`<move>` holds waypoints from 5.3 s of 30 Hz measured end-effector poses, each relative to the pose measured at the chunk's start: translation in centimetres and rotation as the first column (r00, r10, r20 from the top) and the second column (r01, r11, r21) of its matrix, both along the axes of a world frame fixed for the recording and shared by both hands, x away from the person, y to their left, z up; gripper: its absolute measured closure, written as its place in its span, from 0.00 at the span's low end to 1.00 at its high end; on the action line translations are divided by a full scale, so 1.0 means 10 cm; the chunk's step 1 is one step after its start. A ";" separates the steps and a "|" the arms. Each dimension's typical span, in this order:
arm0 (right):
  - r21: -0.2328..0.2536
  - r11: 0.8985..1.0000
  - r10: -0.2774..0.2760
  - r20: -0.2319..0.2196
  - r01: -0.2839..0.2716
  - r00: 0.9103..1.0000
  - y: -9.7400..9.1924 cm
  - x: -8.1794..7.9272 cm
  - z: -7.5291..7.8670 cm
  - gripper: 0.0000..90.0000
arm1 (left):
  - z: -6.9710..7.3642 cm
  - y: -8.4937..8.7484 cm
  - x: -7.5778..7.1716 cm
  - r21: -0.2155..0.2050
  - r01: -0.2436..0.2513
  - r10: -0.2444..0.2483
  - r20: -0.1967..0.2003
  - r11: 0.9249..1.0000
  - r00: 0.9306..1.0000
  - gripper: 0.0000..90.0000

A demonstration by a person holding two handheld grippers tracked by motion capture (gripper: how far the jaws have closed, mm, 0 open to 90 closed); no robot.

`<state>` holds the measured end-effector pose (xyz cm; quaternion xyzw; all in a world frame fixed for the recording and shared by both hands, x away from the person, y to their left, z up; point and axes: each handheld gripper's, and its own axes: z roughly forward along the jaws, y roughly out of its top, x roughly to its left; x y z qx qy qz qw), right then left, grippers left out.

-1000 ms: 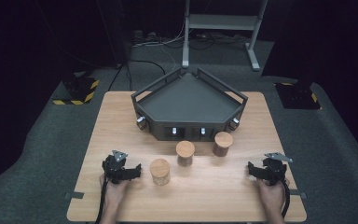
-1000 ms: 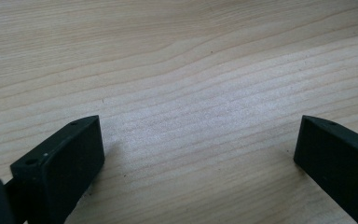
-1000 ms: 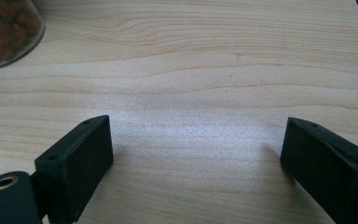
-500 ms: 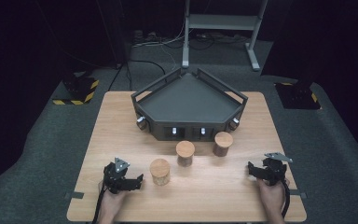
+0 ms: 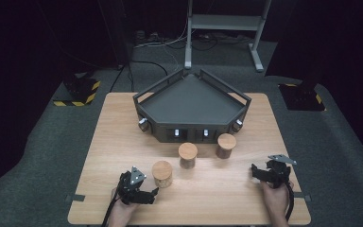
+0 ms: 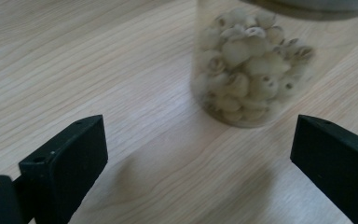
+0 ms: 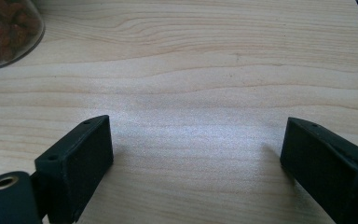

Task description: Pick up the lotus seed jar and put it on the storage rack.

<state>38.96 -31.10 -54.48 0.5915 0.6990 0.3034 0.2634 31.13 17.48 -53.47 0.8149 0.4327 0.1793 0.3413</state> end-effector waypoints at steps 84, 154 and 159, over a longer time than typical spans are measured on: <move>0.000 1.000 -0.001 0.001 0.001 1.000 0.00 0.00 0.00 0.10 | 0.38 -0.35 0.24 -0.095 -0.022 0.026 0.038 0.995 0.999 0.28; 0.001 1.000 -0.001 0.001 0.001 1.000 0.00 0.00 0.00 0.10 | 1.70 -0.63 1.50 -0.008 -0.116 0.117 0.094 0.993 0.989 0.28; 0.000 1.000 -0.001 0.001 0.001 1.000 0.00 0.00 0.00 0.10 | 1.65 -0.72 1.68 -0.008 -0.158 0.158 0.080 0.987 0.984 0.28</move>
